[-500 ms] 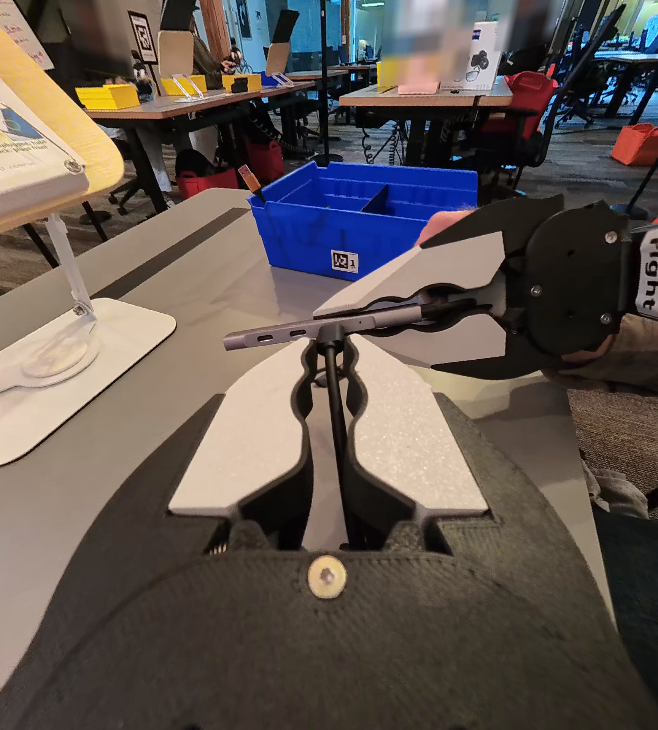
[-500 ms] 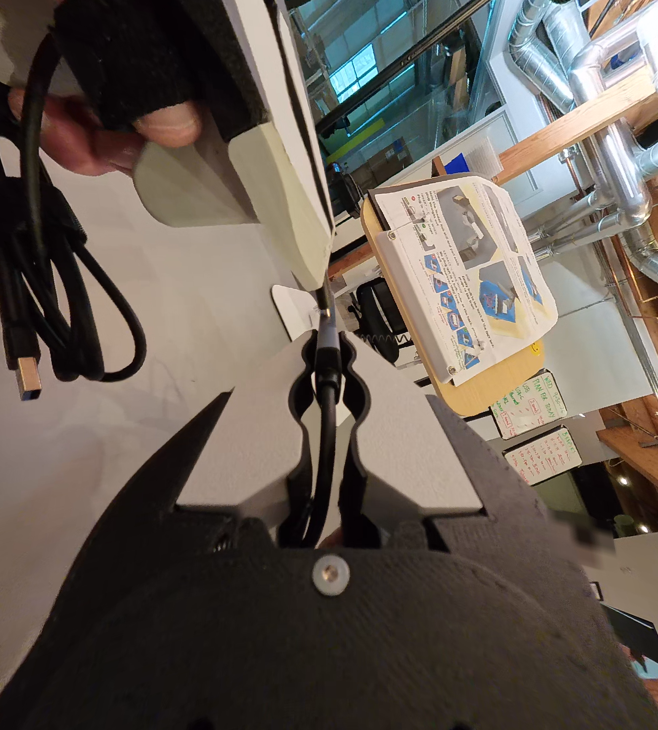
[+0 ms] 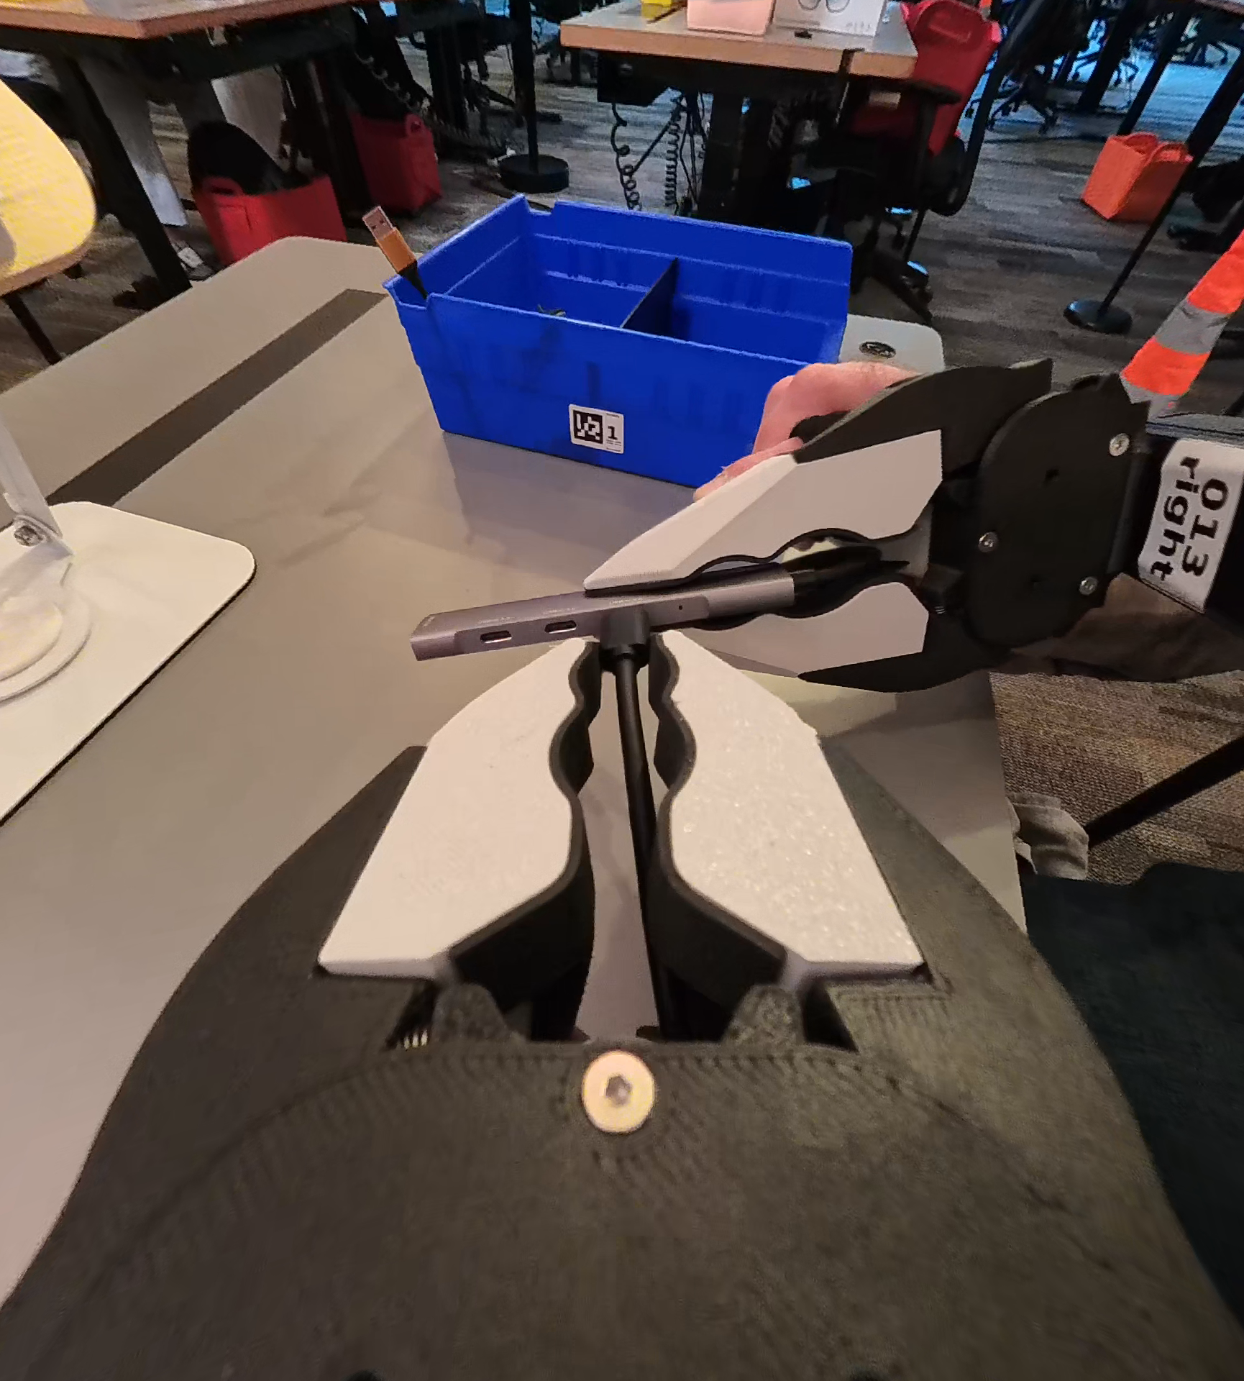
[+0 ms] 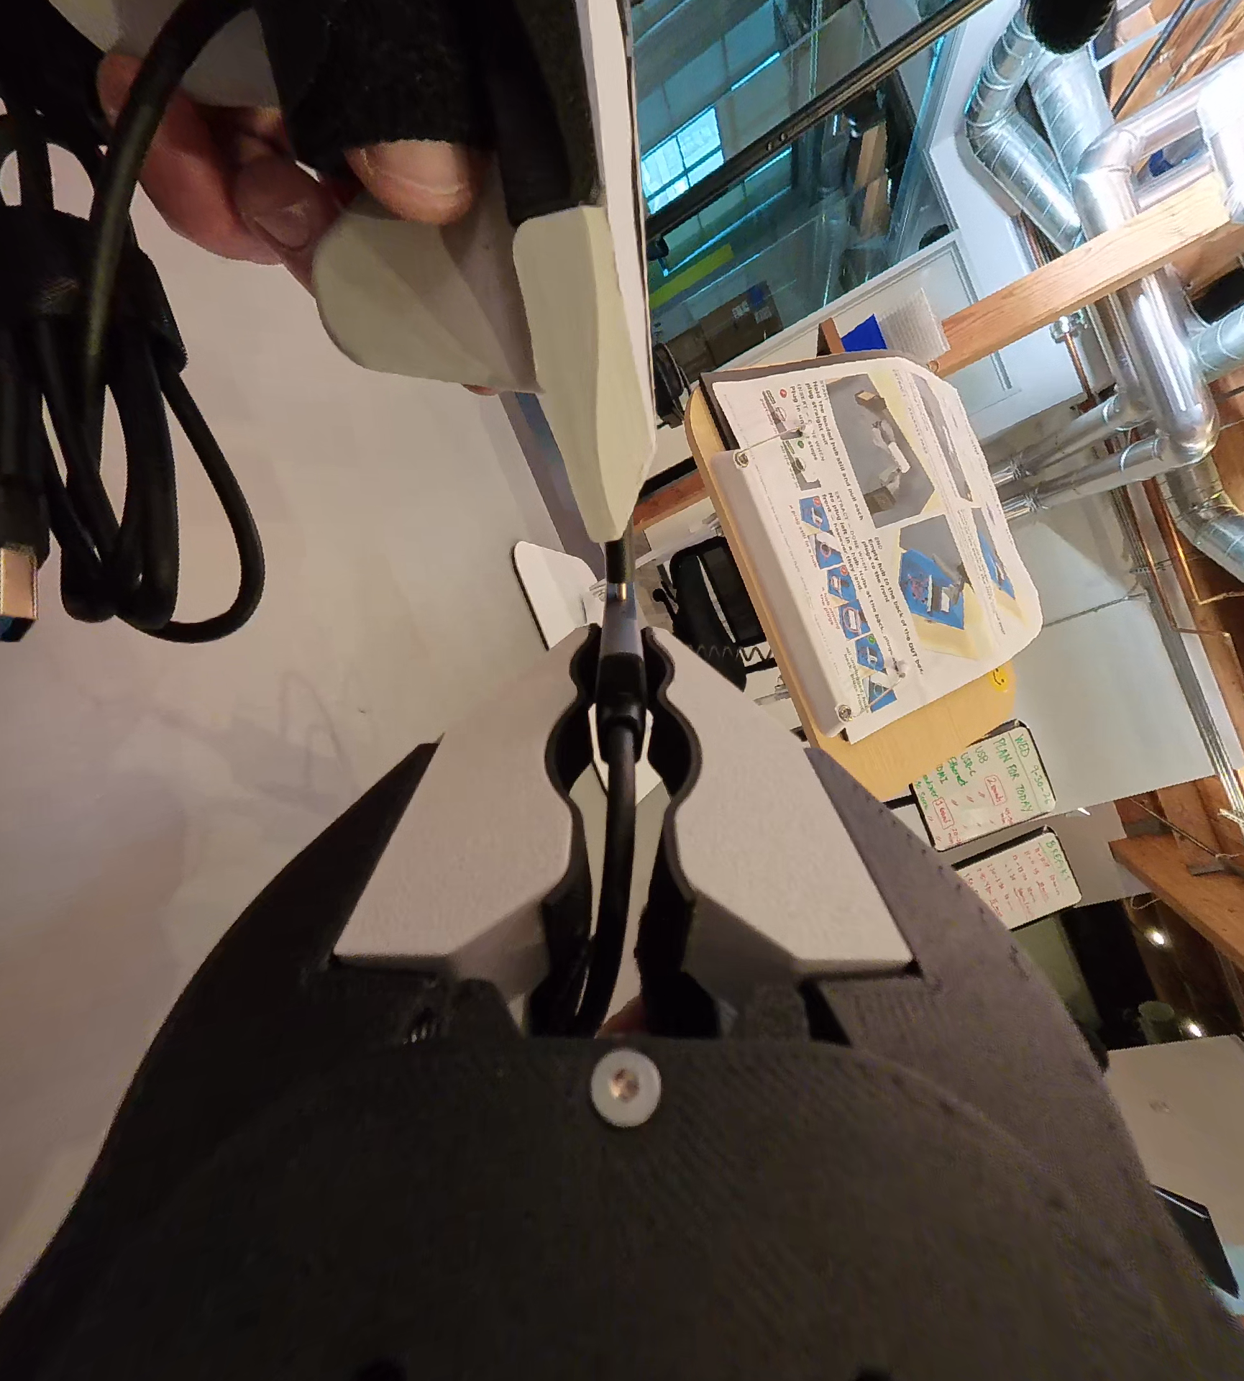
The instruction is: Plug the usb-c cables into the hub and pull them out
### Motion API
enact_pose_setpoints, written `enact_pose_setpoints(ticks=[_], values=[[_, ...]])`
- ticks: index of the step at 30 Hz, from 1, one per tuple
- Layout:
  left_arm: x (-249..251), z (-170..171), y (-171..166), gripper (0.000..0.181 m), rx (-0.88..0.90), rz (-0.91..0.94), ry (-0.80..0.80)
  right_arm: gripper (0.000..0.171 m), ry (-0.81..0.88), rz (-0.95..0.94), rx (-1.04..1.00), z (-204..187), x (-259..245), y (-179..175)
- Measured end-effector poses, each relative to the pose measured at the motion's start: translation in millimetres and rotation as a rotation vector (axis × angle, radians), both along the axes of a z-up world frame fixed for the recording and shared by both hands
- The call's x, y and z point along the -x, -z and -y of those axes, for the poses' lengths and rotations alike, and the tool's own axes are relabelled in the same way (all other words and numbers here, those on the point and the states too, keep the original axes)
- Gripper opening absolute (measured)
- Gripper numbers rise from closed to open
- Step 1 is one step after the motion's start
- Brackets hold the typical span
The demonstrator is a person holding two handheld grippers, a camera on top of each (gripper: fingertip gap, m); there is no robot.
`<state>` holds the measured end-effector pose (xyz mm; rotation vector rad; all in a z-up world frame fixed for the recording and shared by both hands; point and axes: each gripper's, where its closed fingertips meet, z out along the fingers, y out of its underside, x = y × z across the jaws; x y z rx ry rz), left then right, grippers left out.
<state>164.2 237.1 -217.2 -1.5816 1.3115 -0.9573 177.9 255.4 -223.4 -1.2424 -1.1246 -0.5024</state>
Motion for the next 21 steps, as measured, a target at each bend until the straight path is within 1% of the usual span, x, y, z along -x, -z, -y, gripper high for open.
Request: enact_pose_setpoints(ticks=[14, 21], values=[[-2.8, 2.3, -4.3, 0.012, -0.003, -0.004, 0.001, 0.006, 0.006, 0.014, 0.012, 1.7, 0.6, -5.4], [-3.0, 3.0, 0.2, 0.012, -0.005, -0.023, 0.013, 0.006, -0.003, 0.038, 0.028, 2.0, 0.1, -0.5]])
